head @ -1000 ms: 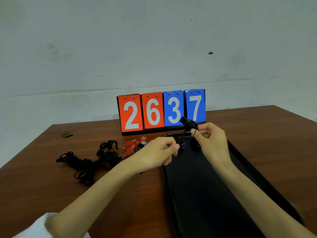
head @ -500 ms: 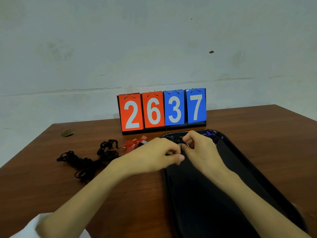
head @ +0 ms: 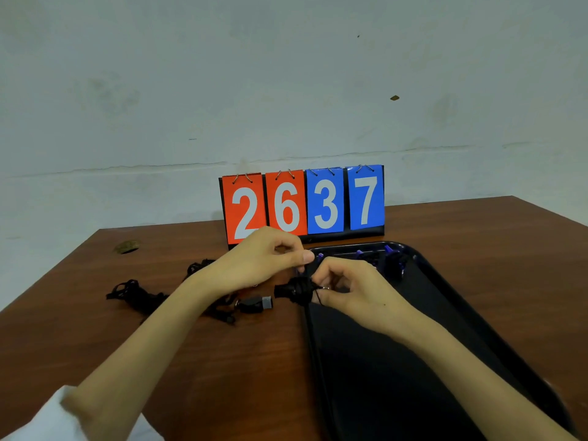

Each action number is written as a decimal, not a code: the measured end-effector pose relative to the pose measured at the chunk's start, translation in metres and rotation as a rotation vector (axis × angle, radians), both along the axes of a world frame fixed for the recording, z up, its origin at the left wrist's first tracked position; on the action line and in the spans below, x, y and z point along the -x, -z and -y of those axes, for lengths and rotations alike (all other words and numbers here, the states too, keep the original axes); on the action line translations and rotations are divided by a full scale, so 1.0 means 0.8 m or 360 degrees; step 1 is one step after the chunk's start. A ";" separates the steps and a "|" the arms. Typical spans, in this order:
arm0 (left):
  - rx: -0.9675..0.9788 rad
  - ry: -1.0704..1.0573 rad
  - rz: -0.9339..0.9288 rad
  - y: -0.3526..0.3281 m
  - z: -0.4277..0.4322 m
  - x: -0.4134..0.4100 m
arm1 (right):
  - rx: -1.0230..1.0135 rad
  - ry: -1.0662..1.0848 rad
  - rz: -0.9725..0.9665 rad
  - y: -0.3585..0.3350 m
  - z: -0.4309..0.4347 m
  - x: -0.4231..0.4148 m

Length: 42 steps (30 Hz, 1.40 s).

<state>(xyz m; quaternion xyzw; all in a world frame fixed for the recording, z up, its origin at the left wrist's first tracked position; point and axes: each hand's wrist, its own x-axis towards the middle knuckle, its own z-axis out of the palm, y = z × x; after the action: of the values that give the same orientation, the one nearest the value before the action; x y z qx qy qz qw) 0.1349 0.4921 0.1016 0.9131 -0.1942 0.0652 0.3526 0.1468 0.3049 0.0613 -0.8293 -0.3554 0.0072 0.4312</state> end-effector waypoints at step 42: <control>-0.0558 -0.0121 0.0352 -0.008 0.015 0.017 | 0.0035 0.0441 0.0125 0.010 0.003 -0.014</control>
<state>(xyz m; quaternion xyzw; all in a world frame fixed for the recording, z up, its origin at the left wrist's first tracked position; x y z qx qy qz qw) 0.1213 0.4800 0.1081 0.9544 -0.2056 0.1435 0.1622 0.1578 0.3028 0.0534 -0.8747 -0.2540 -0.0811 0.4047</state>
